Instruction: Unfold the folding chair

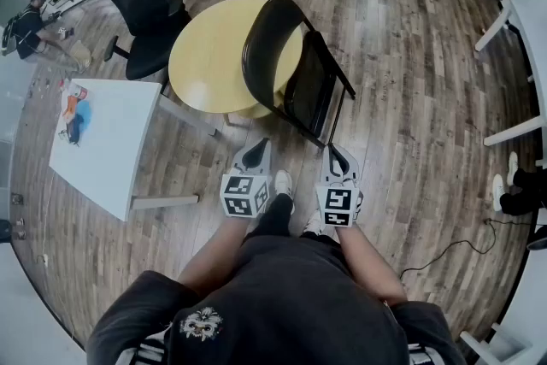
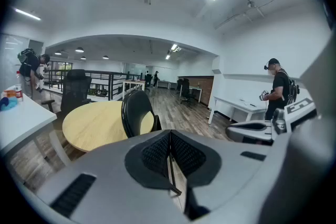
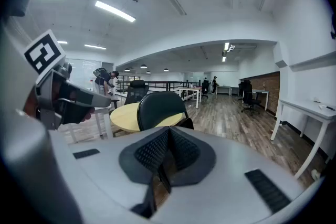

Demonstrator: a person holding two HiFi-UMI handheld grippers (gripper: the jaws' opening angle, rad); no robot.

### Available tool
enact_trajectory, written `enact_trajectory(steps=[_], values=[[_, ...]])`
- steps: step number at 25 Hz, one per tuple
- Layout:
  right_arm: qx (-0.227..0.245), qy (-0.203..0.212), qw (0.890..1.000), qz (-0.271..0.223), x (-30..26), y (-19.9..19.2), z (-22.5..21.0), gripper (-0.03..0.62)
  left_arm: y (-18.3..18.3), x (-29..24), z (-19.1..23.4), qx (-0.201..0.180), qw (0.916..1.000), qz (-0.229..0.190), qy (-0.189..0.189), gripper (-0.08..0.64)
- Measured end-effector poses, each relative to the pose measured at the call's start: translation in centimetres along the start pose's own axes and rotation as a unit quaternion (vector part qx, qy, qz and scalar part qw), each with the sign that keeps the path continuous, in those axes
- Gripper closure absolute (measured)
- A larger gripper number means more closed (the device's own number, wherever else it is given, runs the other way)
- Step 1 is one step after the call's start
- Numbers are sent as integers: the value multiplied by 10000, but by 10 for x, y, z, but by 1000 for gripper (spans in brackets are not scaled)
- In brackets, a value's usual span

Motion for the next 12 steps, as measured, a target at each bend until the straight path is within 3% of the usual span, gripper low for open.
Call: enact_trajectory(steps=[7, 12], values=[[123, -32, 9998, 172, -72, 14, 5, 577, 24, -52, 64, 139, 9998, -5, 157, 554], [168, -36, 9978, 636, -148, 10, 19, 575, 48, -102, 119, 155, 9991, 334, 208, 547]])
Point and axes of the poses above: the fingertips, and each gripper's own axes: x backward along the fingers, z to its left, y out of its top, the point moved 7 cm from there along x, backward along the fingers, and after that the axes turned 7 degrees about -x, right-handed, at the moved point
